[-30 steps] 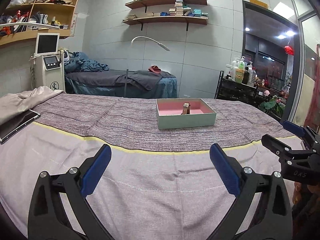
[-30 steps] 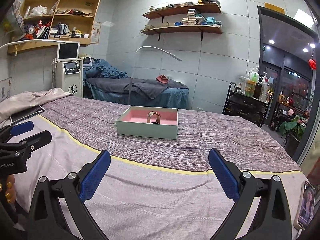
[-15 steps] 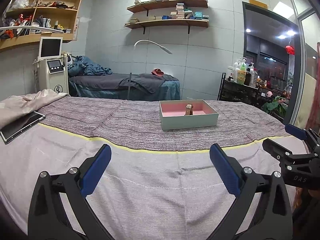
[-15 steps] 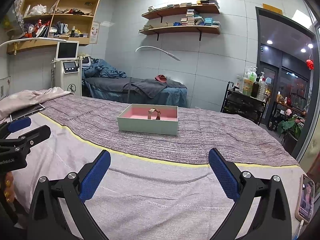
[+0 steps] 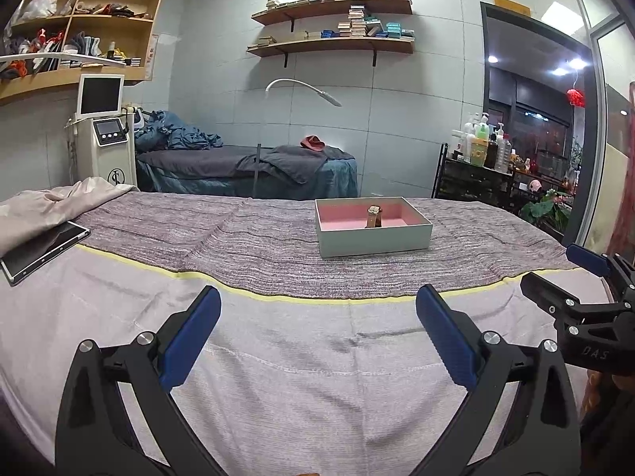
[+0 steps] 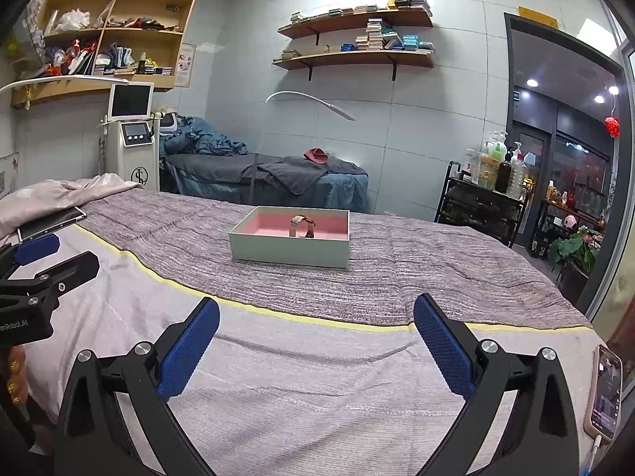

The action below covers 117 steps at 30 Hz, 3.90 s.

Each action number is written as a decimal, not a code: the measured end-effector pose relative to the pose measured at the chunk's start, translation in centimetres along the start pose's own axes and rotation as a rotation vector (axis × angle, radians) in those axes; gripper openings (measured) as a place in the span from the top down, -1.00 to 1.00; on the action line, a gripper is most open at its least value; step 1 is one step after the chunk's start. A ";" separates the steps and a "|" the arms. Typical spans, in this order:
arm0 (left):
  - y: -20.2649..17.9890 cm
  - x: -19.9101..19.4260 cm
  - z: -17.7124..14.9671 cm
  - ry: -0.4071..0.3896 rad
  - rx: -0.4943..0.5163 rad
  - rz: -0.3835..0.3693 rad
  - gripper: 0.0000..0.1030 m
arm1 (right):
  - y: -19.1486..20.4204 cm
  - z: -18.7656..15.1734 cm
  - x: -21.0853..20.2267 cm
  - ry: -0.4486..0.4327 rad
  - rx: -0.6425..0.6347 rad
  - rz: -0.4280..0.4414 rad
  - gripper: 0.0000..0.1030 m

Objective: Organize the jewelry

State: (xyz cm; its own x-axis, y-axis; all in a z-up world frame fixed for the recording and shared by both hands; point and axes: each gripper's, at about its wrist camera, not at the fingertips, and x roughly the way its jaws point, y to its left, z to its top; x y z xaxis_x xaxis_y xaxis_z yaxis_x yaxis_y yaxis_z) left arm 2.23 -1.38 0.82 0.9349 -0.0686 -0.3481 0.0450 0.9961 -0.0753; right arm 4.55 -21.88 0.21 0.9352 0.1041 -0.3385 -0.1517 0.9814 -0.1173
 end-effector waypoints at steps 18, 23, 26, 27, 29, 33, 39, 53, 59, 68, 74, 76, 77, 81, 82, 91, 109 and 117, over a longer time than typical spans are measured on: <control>0.1 0.2 0.1 0.000 -0.010 0.003 -0.88 | 0.2 0.1 -0.2 -0.002 -0.004 0.001 -0.87; 0.2 0.2 0.0 0.000 -0.009 0.000 -0.88 | 0.2 0.1 -0.3 -0.002 -0.006 0.001 -0.87; 0.2 0.3 0.1 0.004 -0.010 0.001 -0.88 | 0.2 0.1 -0.3 -0.001 -0.004 0.003 -0.87; 0.3 0.2 0.1 0.002 -0.012 0.000 -0.88 | 0.3 0.2 -0.2 -0.001 -0.006 0.003 -0.87; 0.3 0.2 0.1 0.001 -0.011 -0.002 -0.88 | 0.4 0.2 -0.3 -0.002 -0.007 0.003 -0.87; 0.2 0.2 0.1 0.003 -0.003 -0.002 -0.88 | 0.5 0.3 -0.2 0.001 -0.009 0.005 -0.87; 0.2 0.2 0.0 0.001 -0.004 -0.001 -0.88 | 0.5 0.3 -0.2 0.003 -0.010 0.007 -0.87; 0.3 0.1 0.0 -0.001 -0.011 0.007 -0.88 | 0.7 0.2 -0.1 0.006 -0.008 0.007 -0.87; 0.3 0.2 -0.1 0.000 -0.005 0.013 -0.88 | 0.6 0.0 0.1 0.007 -0.008 0.008 -0.87; 0.5 0.2 -0.1 0.008 -0.019 -0.001 -0.88 | 0.7 -0.1 0.2 0.010 -0.008 0.008 -0.87; 0.7 0.2 -0.1 0.011 -0.035 0.001 -0.88 | 0.7 0.0 0.2 0.010 -0.008 0.008 -0.87; 0.9 0.3 0.0 0.011 -0.043 0.004 -0.88 | 0.7 0.0 0.2 0.011 -0.008 0.009 -0.87; 1.0 0.4 0.0 0.015 -0.051 0.005 -0.88 | 0.7 -0.1 0.2 0.012 -0.008 0.010 -0.87; 1.5 0.7 0.1 0.034 -0.079 0.008 -0.88 | 0.8 -0.1 0.2 0.012 -0.008 0.010 -0.87; 1.5 0.7 0.1 0.035 -0.083 0.008 -0.88 | 0.8 -0.1 0.2 0.012 -0.009 0.010 -0.87; 1.4 0.6 -0.1 0.032 -0.066 0.014 -0.88 | 1.3 -0.4 0.4 0.019 -0.010 0.015 -0.87; 0.5 0.3 -0.2 0.025 -0.025 0.004 -0.88 | 1.4 -0.9 0.3 0.028 -0.015 0.021 -0.87; 0.2 0.4 0.0 0.031 -0.007 0.008 -0.89 | 1.4 -0.8 0.4 0.031 -0.013 0.021 -0.87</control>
